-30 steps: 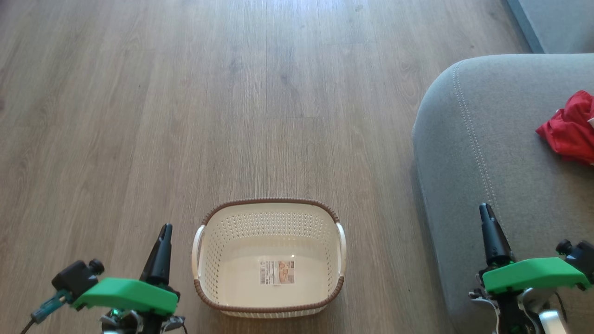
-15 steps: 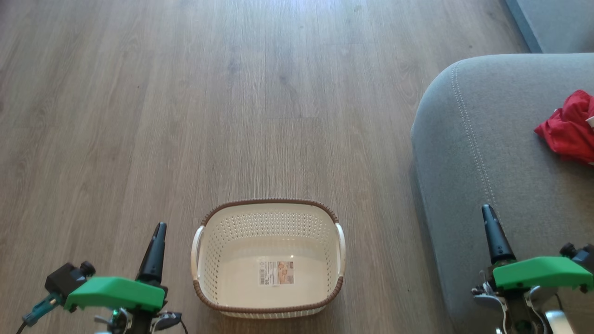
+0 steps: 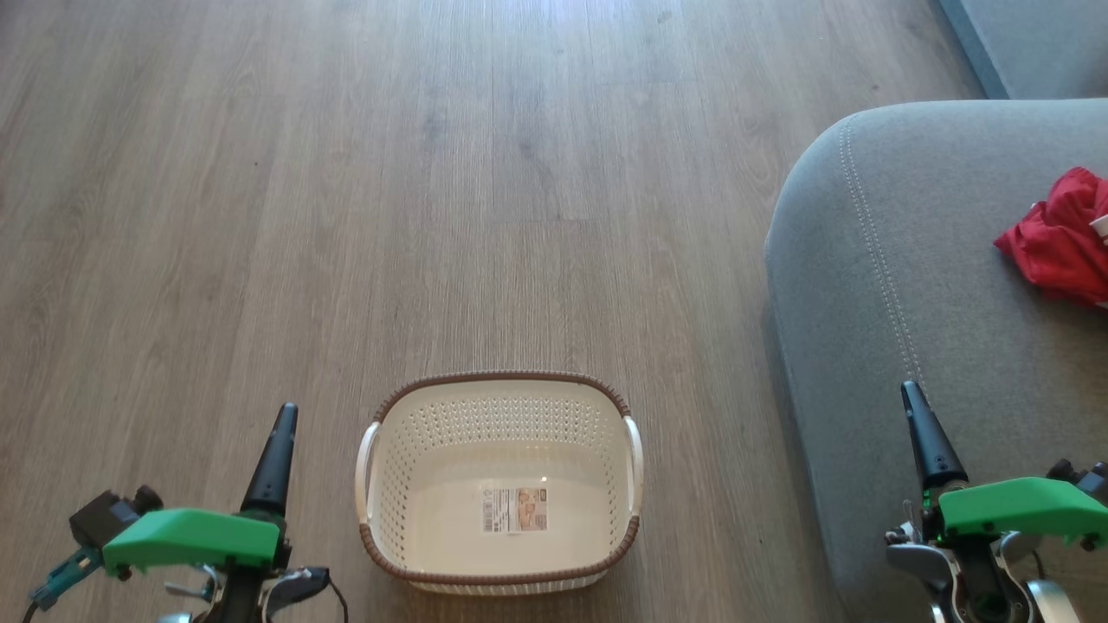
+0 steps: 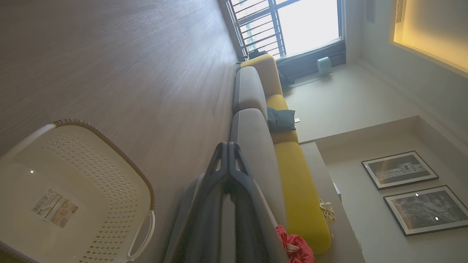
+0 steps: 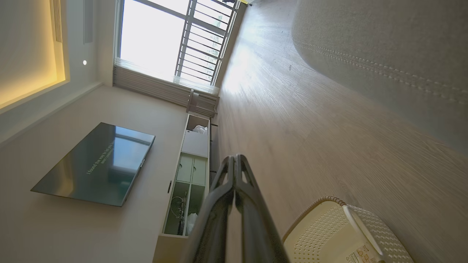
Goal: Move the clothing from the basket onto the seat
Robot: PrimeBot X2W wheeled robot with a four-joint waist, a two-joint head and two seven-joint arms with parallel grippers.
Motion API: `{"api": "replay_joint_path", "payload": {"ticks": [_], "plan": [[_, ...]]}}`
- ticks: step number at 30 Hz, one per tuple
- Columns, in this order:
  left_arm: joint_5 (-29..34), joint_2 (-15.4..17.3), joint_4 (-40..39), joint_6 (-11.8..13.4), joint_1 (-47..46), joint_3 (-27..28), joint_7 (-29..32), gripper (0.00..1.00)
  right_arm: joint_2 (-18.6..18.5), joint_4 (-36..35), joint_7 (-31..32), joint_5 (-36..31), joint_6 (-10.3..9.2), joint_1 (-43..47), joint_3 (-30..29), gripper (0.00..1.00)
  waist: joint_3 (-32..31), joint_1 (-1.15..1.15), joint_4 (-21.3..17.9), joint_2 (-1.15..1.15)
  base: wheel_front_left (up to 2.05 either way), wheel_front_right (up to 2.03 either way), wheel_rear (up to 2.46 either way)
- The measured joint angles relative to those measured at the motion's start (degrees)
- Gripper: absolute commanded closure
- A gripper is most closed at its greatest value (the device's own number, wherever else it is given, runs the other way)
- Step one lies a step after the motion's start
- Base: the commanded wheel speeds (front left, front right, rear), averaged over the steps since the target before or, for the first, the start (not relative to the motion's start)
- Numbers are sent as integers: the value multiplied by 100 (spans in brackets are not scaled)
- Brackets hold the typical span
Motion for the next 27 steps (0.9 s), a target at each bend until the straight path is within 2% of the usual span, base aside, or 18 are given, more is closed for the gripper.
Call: {"api": "replay_joint_path", "payload": {"ticks": [27], "plan": [[-1720,-2,155,-56,-112,244,456,100,0,204,457,1735,-1,-176,-174,100,-14,0,-37,0,0,0,0]]}}
